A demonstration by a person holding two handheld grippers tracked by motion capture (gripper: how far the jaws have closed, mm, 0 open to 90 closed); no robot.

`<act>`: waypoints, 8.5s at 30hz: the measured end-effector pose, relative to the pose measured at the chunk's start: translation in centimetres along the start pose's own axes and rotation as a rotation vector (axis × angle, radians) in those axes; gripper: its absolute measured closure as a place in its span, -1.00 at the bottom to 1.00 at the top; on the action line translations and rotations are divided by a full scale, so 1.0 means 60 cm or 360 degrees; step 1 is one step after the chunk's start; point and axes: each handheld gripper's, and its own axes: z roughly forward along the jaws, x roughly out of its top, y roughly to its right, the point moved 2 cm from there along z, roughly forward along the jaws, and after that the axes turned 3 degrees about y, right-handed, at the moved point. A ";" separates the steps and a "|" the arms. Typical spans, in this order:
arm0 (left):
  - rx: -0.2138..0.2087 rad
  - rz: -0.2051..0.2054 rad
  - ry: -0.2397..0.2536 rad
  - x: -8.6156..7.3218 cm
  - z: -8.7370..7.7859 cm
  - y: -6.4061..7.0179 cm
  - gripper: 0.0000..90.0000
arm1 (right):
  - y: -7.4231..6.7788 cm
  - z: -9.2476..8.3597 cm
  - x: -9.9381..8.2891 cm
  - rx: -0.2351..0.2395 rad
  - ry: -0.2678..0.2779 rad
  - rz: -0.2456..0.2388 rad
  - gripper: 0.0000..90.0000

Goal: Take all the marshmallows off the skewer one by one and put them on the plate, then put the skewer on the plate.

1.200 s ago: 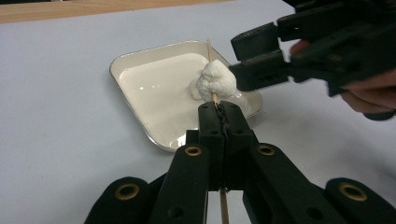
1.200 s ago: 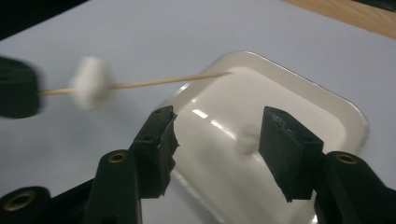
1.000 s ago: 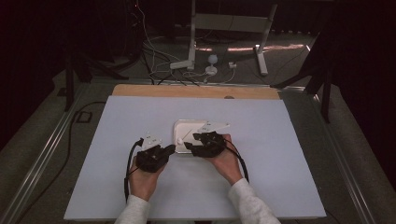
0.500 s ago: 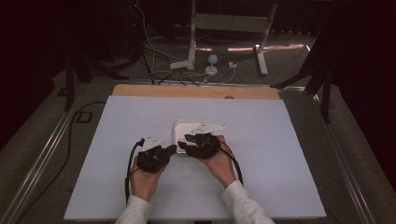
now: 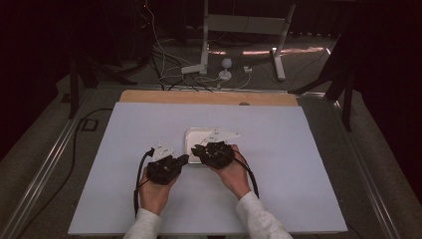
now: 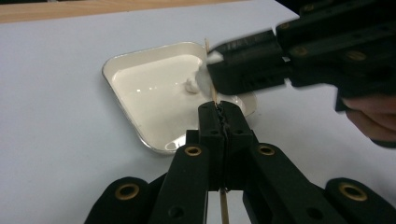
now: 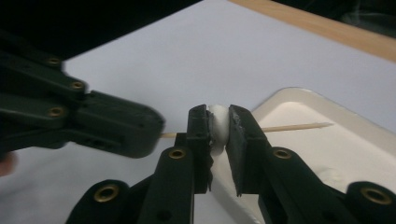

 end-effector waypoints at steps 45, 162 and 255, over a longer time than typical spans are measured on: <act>0.0022 -0.0013 0.0024 0.008 -0.015 -0.009 1.00 | 0.102 -0.014 -0.010 -0.0339 -0.0063 0.0060 0.78; 0.0332 -0.0049 -0.0032 0.004 0.148 -0.020 0.99 | 0.155 -0.299 -0.191 -0.0326 0.0147 0.0328 -0.96; 0.0162 0.0016 0.0433 -0.067 -0.138 -0.134 -0.99 | 0.154 -0.290 -0.206 -0.0379 0.0270 0.0204 -0.96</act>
